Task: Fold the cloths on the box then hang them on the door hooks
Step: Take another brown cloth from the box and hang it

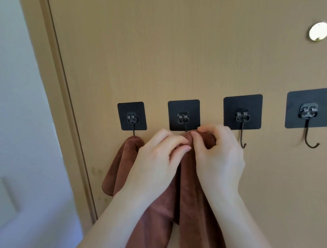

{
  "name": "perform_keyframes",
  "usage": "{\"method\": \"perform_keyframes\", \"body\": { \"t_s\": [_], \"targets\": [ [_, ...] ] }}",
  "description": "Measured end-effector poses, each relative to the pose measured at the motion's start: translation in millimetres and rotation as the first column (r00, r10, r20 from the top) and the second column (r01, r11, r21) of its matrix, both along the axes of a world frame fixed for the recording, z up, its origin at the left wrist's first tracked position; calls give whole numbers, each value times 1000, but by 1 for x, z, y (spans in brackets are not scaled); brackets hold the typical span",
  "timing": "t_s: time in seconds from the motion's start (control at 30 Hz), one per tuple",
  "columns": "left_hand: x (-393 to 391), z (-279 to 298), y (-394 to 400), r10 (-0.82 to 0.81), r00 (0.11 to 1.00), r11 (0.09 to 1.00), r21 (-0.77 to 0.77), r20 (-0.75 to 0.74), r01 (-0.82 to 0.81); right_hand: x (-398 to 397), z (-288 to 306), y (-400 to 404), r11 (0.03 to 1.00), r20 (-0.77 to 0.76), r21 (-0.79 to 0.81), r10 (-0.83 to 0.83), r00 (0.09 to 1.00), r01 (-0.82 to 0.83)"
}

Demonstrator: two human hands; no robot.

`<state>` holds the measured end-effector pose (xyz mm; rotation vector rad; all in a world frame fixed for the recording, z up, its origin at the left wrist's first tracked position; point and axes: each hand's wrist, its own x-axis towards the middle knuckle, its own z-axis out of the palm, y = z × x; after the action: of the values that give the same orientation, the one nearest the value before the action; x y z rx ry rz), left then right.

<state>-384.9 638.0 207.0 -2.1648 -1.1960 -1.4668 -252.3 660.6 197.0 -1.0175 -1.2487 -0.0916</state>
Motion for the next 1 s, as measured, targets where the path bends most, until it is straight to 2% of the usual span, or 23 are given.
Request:
{"method": "perform_keyframes", "body": {
  "t_s": [0.2,0.33,0.53,0.67,0.83,1.0],
  "targets": [
    [1,5,-5,-42,998,985,-165,38,48,-1,-12,8,998,11,23,-61,998,60],
    [1,7,-4,-21,999,972,-232,43,30,-2,-19,3,1000,17,6,-7,1000,7],
    [-2,5,3,-82,971,912,-376,226,164,4,-27,-8,996,50,-61,76,996,-73],
    [-1,4,2,-102,951,876,-427,290,224,11,-39,-13,987,14,-149,58,998,-55],
    [2,4,-2,-158,930,832,-464,331,306,10,-44,-17,962,24,-213,182,983,-173],
    [-3,8,-5,-194,918,781,-512,347,359,19,-40,-23,853,-118,-350,369,922,-387]
  ]
}}
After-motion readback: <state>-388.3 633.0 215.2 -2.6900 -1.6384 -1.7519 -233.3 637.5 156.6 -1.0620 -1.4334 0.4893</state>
